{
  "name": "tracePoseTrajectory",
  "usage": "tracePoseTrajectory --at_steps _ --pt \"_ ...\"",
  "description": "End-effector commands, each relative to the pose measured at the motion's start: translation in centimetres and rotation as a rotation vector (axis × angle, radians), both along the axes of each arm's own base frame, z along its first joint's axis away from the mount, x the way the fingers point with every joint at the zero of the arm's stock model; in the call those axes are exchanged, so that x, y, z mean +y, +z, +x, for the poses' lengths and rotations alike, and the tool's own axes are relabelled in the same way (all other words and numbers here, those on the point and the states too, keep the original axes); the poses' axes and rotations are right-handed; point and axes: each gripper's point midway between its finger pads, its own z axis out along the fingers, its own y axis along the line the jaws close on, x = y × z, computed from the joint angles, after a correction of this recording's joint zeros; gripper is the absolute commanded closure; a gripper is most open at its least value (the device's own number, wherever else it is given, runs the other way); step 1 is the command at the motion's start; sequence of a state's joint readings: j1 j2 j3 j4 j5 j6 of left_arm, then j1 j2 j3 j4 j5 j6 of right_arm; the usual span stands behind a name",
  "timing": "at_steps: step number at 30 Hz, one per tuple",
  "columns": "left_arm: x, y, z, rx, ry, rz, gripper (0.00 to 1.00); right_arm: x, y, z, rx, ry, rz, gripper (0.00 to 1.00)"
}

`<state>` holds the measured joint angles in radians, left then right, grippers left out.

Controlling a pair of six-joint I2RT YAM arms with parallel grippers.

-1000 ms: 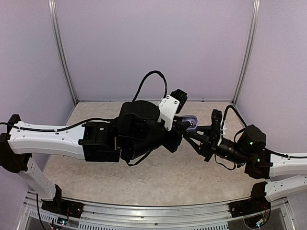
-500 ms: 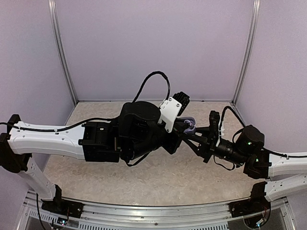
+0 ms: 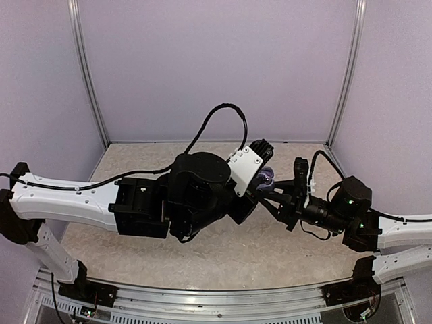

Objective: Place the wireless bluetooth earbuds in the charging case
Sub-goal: Adjust the right earbud in the right side groove of the charging case.

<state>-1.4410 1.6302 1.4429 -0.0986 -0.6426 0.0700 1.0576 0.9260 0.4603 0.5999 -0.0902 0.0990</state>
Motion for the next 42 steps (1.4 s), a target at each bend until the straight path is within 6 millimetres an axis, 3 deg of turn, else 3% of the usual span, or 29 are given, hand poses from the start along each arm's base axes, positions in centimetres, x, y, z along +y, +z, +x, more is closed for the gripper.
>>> tracePoseTrajectory --at_steps 1,18,27,33,38,42 --pt "-0.2 -3.6 -1.0 -0.089 -0.026 0.225 1.0 -0.7 3.8 -0.6 -0.06 0.006 0.12 1.0" --pt "-1.1 -9.1 -2.5 -0.174 -0.124 0.532 0.97 -0.1 4.0 -1.5 -0.089 0.064 0.093 1.0" --pt "-0.2 -7.7 -1.7 -0.16 -0.109 0.5 0.78 -0.2 3.7 -1.7 -0.091 0.072 0.088 1.0" --pt "-0.1 -6.4 -1.1 -0.166 -0.095 0.461 0.73 -0.1 3.4 -1.8 -0.084 0.08 0.082 1.0" --pt "-0.1 -5.1 -1.3 -0.167 -0.111 0.413 0.68 -0.1 3.2 -1.8 -0.078 0.086 0.081 1.0" --pt "0.1 -4.9 -2.0 -0.161 -0.155 0.395 0.58 -0.1 3.3 -1.8 -0.079 0.082 0.084 1.0"
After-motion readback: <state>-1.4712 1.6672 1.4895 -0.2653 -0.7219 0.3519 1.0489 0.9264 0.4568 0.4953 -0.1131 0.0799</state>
